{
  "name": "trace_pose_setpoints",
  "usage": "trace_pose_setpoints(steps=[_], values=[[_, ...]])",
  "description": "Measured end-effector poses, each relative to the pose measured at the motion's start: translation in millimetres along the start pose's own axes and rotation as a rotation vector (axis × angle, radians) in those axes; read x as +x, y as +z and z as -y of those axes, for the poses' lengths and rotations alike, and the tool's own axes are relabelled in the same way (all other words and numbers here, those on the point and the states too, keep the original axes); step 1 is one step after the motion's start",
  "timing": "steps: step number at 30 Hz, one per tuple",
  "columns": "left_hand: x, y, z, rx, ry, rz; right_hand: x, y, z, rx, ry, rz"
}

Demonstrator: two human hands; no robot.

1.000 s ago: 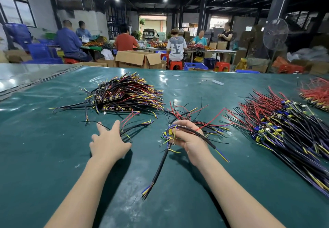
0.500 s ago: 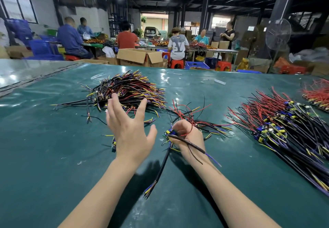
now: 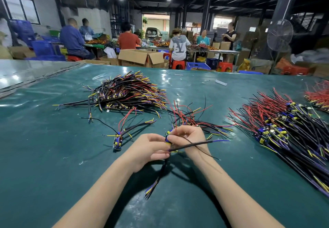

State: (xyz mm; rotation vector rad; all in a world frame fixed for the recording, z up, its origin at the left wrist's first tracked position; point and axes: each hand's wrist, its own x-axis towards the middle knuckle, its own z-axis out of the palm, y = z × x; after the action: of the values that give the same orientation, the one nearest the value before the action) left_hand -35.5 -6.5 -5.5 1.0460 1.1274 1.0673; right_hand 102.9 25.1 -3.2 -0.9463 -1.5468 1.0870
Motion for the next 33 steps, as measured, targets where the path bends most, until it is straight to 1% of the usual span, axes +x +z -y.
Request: trace_pose_setpoints(steps=[2, 6, 8, 12, 15, 18, 21, 24, 27, 31, 33], values=[[-0.6, -1.9, -1.8, -0.021, -0.006, 0.011, -1.6, -1.3, 1.1, 0.071, 0.030, -0.001], [-2.7, -11.2, -9.2, -0.078, -0.019, 0.116, -0.4, -7.2, 2.4, 0.411, 0.234, 0.036], [-3.0, -11.2, -10.0, -0.077, -0.040, 0.084, -0.8, -6.1, 1.5, 0.474, 0.280, 0.047], [-1.4, -6.9, -12.2, -0.083, -0.047, -0.029, -2.9, -3.5, 1.8, 0.498, 0.259, 0.092], [-3.2, -1.4, -15.0, 0.050, -0.063, -0.076, -3.5, -3.9, 2.4, 0.475, 0.237, 0.123], [-4.1, 1.7, -7.6, 0.288, 0.079, -0.079, -6.2, 0.4, 3.2, 0.281, 0.205, 0.094], [-4.3, 3.8, -1.9, 0.366, 0.188, -0.124, -7.1, 6.2, 2.1, 0.202, 0.166, -0.039], [-5.7, 4.5, -4.5, 0.379, 0.198, -0.133, -7.9, 13.0, 4.1, 0.267, 0.160, -0.089], [-6.2, 4.9, -6.3, 0.399, 0.201, -0.111, -7.3, 14.6, 7.8, 0.416, 0.208, -0.089], [-5.6, 7.0, -8.8, 0.279, 0.169, -0.067, -7.5, 14.2, 8.1, 0.573, 0.273, -0.120], [-5.2, 6.4, -9.3, 0.239, 0.155, -0.085, -8.5, 16.7, 7.8, 0.565, 0.255, -0.144]])
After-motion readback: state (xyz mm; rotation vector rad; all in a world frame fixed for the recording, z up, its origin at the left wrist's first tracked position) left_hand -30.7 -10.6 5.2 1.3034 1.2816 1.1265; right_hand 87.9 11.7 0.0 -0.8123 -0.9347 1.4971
